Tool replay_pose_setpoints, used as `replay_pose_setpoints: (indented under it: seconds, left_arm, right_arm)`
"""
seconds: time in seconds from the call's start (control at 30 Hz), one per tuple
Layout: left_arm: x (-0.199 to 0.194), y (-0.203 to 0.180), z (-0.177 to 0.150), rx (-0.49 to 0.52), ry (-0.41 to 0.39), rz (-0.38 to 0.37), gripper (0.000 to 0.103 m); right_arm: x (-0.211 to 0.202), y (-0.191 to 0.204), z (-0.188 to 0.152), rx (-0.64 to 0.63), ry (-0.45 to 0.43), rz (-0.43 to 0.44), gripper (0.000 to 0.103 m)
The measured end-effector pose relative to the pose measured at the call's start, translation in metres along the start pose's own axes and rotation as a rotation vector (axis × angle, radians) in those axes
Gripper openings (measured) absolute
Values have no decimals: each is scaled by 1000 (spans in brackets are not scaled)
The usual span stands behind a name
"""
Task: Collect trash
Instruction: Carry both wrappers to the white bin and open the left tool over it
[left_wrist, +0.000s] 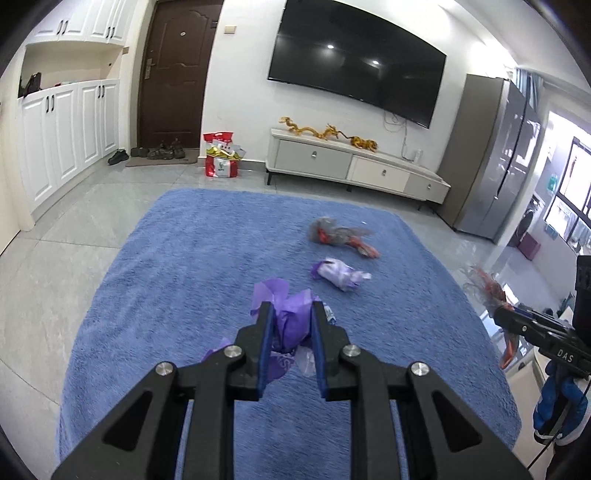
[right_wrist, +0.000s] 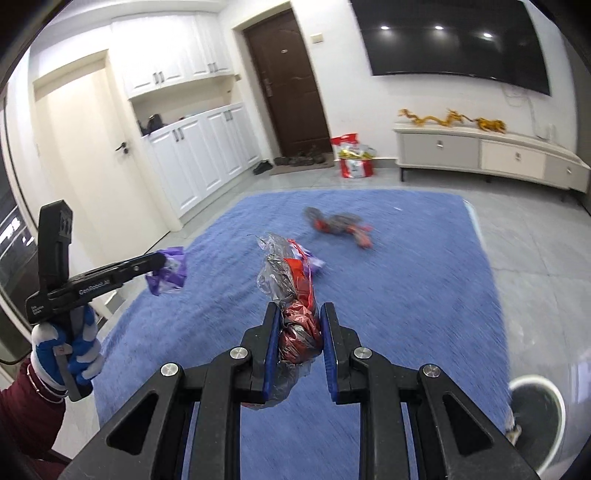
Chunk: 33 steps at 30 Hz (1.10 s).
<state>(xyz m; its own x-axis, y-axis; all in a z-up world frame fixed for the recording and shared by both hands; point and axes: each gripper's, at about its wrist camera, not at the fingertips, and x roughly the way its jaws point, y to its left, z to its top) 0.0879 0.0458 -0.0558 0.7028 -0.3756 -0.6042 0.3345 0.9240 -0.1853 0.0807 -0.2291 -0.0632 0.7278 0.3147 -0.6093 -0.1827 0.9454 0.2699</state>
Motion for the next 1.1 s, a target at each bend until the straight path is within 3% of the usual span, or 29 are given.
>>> replay_pose_setpoints:
  seconds: [0.53, 0.77, 1.1]
  left_arm:
    - [19, -131, -1, 192, 59, -123, 18]
    - [49, -224, -1, 337, 113, -244, 18]
    - [114, -366, -18, 510, 215, -418, 19]
  right_arm:
    - [-82, -116, -71, 239, -92, -160, 22]
    - [-102, -178, -112, 377, -93, -260, 22]
    - [-98, -246, -151, 513, -57, -371, 23]
